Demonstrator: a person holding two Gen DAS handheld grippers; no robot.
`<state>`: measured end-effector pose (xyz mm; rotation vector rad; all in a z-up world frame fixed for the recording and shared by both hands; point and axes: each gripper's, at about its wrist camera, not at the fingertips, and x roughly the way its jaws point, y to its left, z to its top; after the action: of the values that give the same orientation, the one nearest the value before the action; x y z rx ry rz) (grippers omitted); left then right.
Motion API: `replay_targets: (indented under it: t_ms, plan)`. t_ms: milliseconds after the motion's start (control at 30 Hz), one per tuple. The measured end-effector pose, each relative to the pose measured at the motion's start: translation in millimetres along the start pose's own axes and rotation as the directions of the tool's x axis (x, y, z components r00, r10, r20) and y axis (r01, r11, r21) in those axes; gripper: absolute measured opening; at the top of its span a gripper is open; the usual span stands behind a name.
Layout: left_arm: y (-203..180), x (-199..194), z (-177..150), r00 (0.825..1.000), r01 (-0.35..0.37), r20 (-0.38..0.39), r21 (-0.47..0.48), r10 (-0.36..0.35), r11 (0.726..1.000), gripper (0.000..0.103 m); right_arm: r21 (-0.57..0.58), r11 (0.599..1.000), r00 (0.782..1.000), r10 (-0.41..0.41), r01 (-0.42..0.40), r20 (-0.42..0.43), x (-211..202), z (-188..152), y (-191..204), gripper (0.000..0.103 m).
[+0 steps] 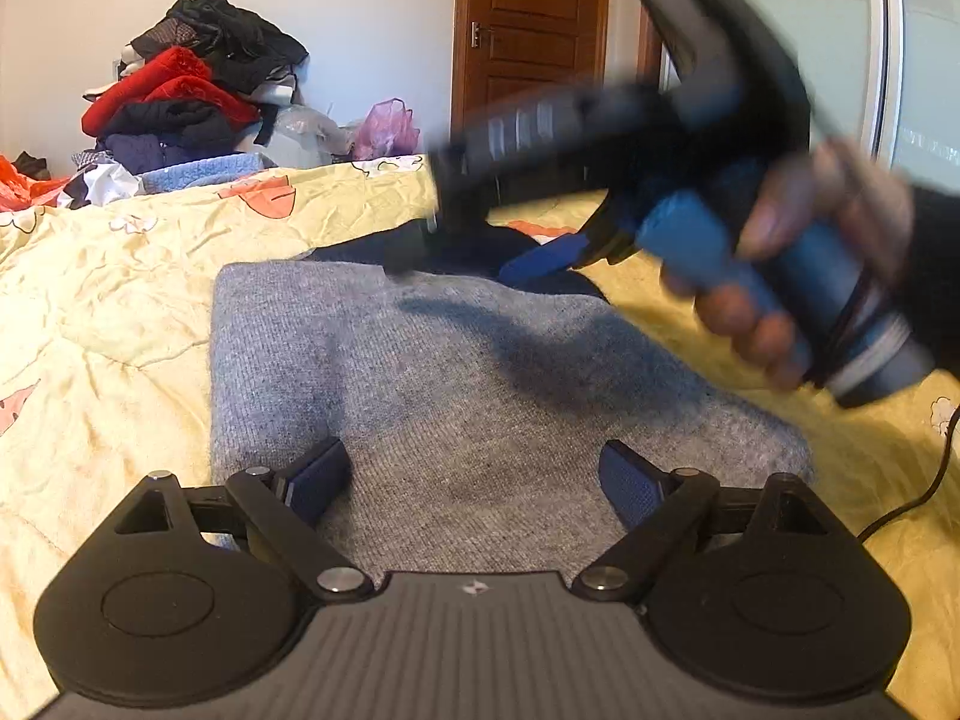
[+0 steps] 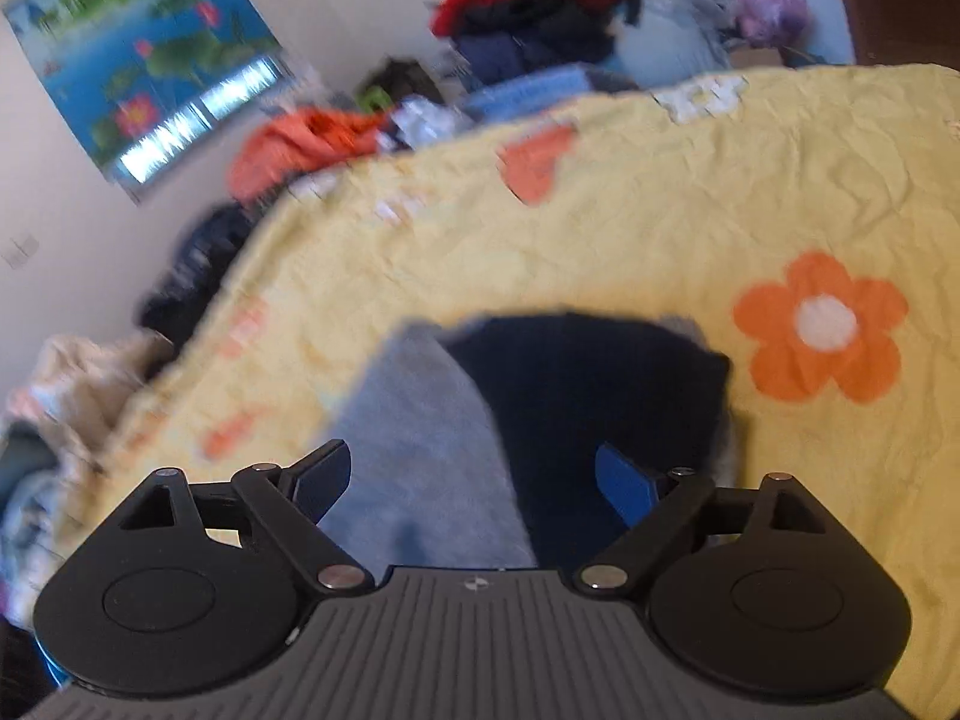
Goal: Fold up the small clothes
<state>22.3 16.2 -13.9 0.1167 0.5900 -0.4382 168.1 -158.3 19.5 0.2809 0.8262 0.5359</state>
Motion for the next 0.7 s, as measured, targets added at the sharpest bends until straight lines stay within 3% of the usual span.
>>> replay_targets:
  t_ms: [100, 167, 300, 433, 500, 567, 633, 700]
  plan:
    - [-1.4, 0.2, 0.0, 1.000, -0.004, -0.002, 0.005, 0.004, 1.000, 0.092, -0.228, 0.969, 0.995, -0.087, 0.094, 0.037, 10.9, -20.5, 11.6, 0.087]
    - [-1.2, -0.1, -0.2, 1.000, -0.005, -0.002, 0.004, 0.005, 1.000, 0.092, -0.316, 0.935, 0.987, -0.156, 0.160, 0.035, 16.8, -27.4, 30.2, 0.093]
    - [-1.6, -1.6, -1.1, 1.000, -0.010, -0.001, 0.003, 0.010, 1.000, 0.092, -0.247, 0.958, 0.990, -0.142, 0.143, 0.020, 1.4, -17.1, 34.4, 0.090]
    - [-2.0, -1.7, -0.3, 1.000, -0.004, 0.001, -0.002, 0.004, 1.000, 0.094, -0.156, 0.988, 0.997, 0.006, 0.006, 0.078, -42.0, -20.1, 40.2, 0.090]
    - [-2.8, -1.6, -0.5, 1.000, -0.003, -0.001, 0.001, 0.003, 1.000, 0.094, -0.096, 0.994, 0.998, 0.064, -0.061, 0.028, -44.0, -27.5, 37.0, 0.093]
    - [-4.1, -1.8, -0.9, 1.000, -0.007, -0.002, 0.007, 0.007, 1.000, 0.094, -0.027, 0.997, 0.995, 0.077, -0.079, -0.066, -28.0, -44.9, 23.1, 0.091]
    - [-5.9, -6.3, 0.0, 1.000, -0.023, 0.005, 0.006, 0.023, 1.000, 0.094, -0.137, 0.987, 0.997, 0.079, -0.082, -0.022, -27.9, -65.0, 24.7, 0.090]
    - [-3.6, -17.7, 9.8, 1.000, -0.016, 0.008, -0.023, 0.016, 1.000, 0.094, -0.176, 0.983, 0.998, 0.033, -0.041, -0.047, -32.8, -63.4, 39.0, 0.090]
